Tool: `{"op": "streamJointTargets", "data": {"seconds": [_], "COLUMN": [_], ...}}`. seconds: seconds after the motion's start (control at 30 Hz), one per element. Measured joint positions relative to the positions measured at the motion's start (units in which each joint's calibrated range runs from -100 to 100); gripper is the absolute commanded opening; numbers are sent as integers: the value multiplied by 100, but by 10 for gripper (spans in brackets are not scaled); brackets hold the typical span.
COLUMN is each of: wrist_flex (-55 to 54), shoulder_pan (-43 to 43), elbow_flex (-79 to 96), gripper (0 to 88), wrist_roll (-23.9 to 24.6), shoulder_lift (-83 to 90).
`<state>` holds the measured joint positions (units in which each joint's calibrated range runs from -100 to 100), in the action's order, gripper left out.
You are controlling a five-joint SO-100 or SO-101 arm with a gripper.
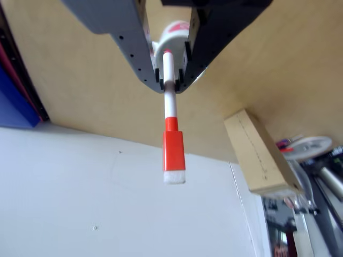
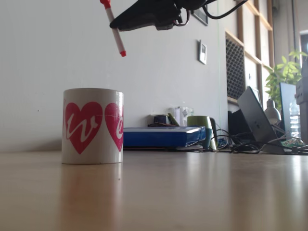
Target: Grab the pen and place it in the cup.
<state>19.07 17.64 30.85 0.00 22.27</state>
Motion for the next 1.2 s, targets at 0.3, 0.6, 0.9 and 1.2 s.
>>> {"op": "streamJointTargets", "data": {"seconds": [0.3,0.6,0.9,1.2], "wrist_flex": [-873,-1949,-2356,-2610], "shoulder_pan": [199,229,236,236], "elbow_flex": [585,1445,1534,1534], "gripper": [14,14,14,14], "wrist_roll": [210,151,88,88], "shoulder_lift": [-168,-185,-615,-1440]}}
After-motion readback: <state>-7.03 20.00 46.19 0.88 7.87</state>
